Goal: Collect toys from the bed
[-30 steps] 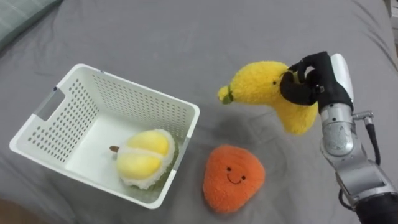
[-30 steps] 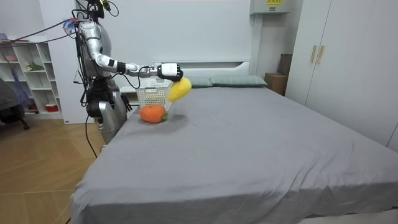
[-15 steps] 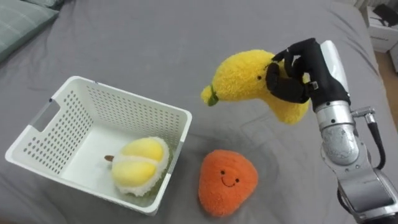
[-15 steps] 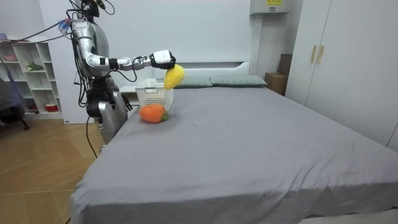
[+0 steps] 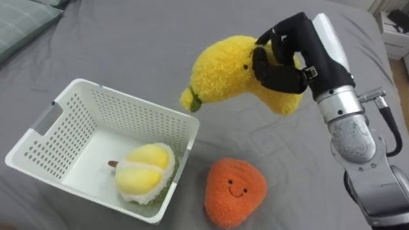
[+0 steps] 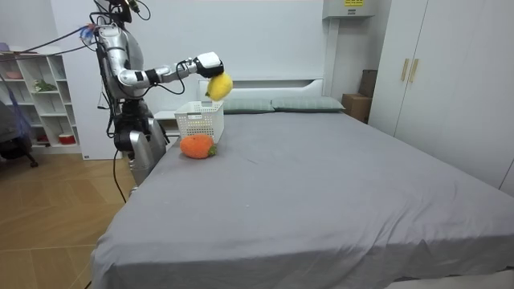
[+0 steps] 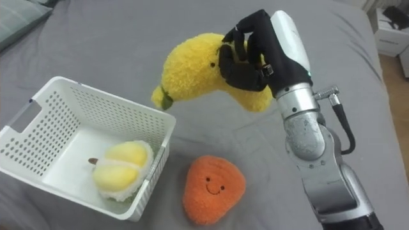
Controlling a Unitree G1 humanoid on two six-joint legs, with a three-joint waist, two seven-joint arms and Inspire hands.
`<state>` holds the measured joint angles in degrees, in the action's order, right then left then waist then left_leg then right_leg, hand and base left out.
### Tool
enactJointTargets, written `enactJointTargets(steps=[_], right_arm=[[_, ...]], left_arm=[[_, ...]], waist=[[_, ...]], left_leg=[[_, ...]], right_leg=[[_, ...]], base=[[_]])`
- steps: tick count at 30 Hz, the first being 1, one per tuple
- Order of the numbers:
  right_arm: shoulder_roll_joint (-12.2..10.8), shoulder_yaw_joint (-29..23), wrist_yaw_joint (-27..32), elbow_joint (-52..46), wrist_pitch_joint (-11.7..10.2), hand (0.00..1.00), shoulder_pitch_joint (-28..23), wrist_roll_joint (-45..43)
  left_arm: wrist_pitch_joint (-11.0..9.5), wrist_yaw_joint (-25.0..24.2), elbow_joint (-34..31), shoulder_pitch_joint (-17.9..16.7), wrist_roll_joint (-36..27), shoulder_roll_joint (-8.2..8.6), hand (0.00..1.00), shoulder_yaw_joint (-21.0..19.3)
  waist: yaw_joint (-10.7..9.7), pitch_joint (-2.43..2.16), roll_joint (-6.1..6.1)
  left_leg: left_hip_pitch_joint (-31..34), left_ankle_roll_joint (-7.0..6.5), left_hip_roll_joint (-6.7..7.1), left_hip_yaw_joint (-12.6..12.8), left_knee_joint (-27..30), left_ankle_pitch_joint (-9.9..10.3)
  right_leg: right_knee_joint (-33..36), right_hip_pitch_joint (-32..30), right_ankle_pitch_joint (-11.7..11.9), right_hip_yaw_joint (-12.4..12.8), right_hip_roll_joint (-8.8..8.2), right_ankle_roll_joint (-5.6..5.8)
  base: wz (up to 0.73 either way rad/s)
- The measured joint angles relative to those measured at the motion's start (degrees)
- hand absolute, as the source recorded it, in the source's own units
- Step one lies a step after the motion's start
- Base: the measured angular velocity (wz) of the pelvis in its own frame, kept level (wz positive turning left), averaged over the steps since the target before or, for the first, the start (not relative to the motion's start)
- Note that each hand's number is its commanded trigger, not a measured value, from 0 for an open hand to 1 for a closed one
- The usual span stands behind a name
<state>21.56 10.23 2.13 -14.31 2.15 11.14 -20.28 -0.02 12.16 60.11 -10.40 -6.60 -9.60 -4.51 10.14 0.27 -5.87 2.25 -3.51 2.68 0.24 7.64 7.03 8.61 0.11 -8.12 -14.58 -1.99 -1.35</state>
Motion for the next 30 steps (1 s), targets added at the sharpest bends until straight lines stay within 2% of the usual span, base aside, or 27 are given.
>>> enactJointTargets(steps=[9, 12, 13, 15, 20, 24, 26, 30], right_arm=[[-1.5, 5.6, -3.3, -2.4, 1.7, 1.0, 2.7, -0.2], [-2.0, 7.7, -4.7, -2.3, 3.1, 1.0, 3.1, -0.3], [-2.5, 8.8, -5.1, -2.2, 3.8, 1.0, 3.2, -1.0], [-4.4, 10.7, -6.1, -1.9, 4.2, 1.0, 3.2, -2.4], [-8.3, 13.5, -6.9, 1.0, 4.2, 1.0, 4.6, -2.3], [-9.3, 15.4, -7.3, 4.2, 4.3, 1.0, 6.6, -2.2], [-10.7, 15.7, -7.4, 6.7, 4.3, 1.0, 7.7, -2.1], [-10.8, 16.1, -7.2, 9.9, 4.7, 1.0, 8.9, -0.7]], left_arm=[[0.6, 0.2, 0.6, 0.3, 1.3, -0.12, 0.0, 0.2], [1.4, 0.1, 0.6, 0.3, 1.8, -0.09, 0.0, 0.2], [1.4, 0.0, 0.6, 0.3, 1.8, -0.09, 0.0, 0.2], [1.5, -0.2, 0.8, 0.3, 2.2, -0.09, 0.0, 0.2], [2.3, -0.5, 0.4, 1.2, 5.9, 0.02, 0.0, 0.4], [2.4, -0.4, 0.1, 1.8, 6.8, 0.23, 0.0, 1.2], [2.5, -0.3, -0.2, 1.9, 6.8, 0.4, 0.0, 1.4], [2.6, 1.0, -0.7, 1.6, 6.8, 0.65, 0.0, 1.4]], waist=[[2.1, 0.12, -0.89], [3.6, 0.46, -1.04], [4.3, 0.72, -0.92], [5.2, 0.88, -0.83], [7.3, 0.87, -0.92], [8.9, 0.74, -1.11], [9.4, 0.59, -1.33], [10.4, 0.46, -1.51]], left_leg=[[-0.1, 0.0, 0.06, -0.6, 0.1, 0.0], [-0.5, -0.01, 0.07, -0.7, 0.1, 0.1], [-0.8, 0.0, 0.06, -0.7, 0.1, 0.2], [-0.5, 0.0, 0.14, -1.2, 0.1, 0.2], [0.2, -0.02, 0.21, -2.0, 0.3, 0.3], [0.2, -0.02, 0.27, -2.3, 0.7, 0.3], [0.3, -0.01, 0.27, -2.3, 0.8, 0.3], [0.2, -0.02, 0.29, -2.4, 0.7, 0.3]], right_leg=[[0.1, 0.2, 0.0, -0.5, 0.04, 0.0], [0.0, 0.8, 0.0, -1.1, 0.05, 0.0], [0.0, 1.0, 0.0, -1.1, 0.08, 0.0], [0.0, 1.1, 0.0, -1.4, 0.07, 0.0], [0.0, 0.9, 0.0, -2.2, -0.03, 0.0], [0.0, 0.9, 0.0, -2.7, 0.05, 0.0], [-0.1, 0.9, 0.0, -2.8, 0.07, 0.0], [-0.1, 1.2, 0.0, -2.9, 0.08, 0.0]], base=[[0.02], [0.03], [0.03], [0.08], [0.09], [0.04], [0.0], [0.01]])
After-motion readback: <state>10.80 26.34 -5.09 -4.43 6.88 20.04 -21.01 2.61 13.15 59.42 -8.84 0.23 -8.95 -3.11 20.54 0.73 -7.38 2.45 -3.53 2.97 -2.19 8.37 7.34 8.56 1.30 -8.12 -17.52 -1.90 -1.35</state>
